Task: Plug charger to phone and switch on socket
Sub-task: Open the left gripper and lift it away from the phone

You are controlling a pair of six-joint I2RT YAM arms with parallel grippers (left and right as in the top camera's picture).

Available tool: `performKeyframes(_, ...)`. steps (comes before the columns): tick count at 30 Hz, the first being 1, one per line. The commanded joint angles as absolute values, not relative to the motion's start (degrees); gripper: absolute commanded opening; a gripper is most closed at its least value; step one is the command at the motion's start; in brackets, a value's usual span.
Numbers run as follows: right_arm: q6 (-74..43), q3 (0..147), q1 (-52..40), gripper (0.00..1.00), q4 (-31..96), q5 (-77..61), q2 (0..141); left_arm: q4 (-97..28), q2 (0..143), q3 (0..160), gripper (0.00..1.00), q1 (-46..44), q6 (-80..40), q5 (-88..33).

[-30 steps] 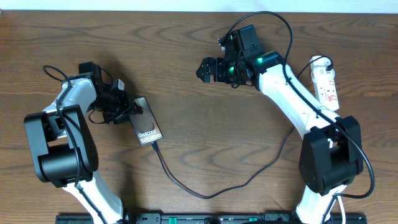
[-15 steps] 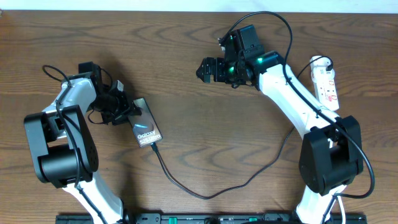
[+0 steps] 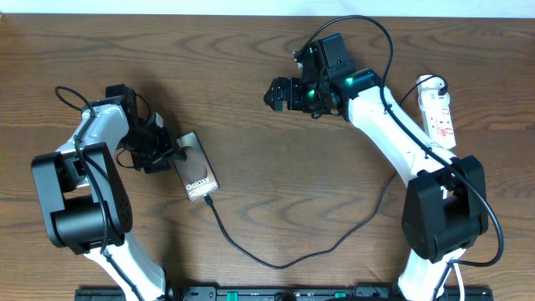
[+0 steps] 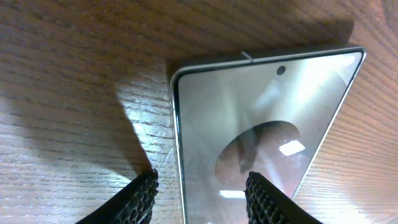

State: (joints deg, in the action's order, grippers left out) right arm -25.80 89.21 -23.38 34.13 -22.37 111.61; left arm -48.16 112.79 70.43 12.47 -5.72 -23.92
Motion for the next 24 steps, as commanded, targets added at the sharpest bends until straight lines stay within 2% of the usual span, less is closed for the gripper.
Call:
performKeyframes(1,-24.8,90.2,-23.7,0.99,34.3,-22.2,110.8,-48.0,115.9,68.4,0.49,12.7,-5.2,-16.8)
performKeyframes(2,-24.8,90.2,-23.7,0.99,34.3,-22.2,110.8,-48.0,115.9,68.4,0.53,12.7,-5.2,-16.9)
performKeyframes(3,-24.8,90.2,-23.7,0.99,34.3,-22.2,110.8,-48.0,115.9,68.4,0.70,12.7,-5.2,-16.8)
performKeyframes(4,-24.8,90.2,-23.7,0.99,34.3,-22.2,110.8,-47.9,115.9,68.5,0.78,12.7,-5.1,-16.9)
performKeyframes(8,-24.8,90.2,-23.7,0.99,34.2,-22.2,110.8,-48.0,115.2,68.8,0.91,12.7,-3.6,-18.9)
performKeyframes(20,-24.8,90.2,-23.7,0.99,34.1,-21.9,110.8,-47.9,107.4,70.4,0.94,12.7,-0.7,-33.5)
performKeyframes(24,-23.8,90.2,-23.7,0.99,34.1,-21.3,110.8,-47.2,101.7,70.4,0.94,12.7,2.9,-41.7)
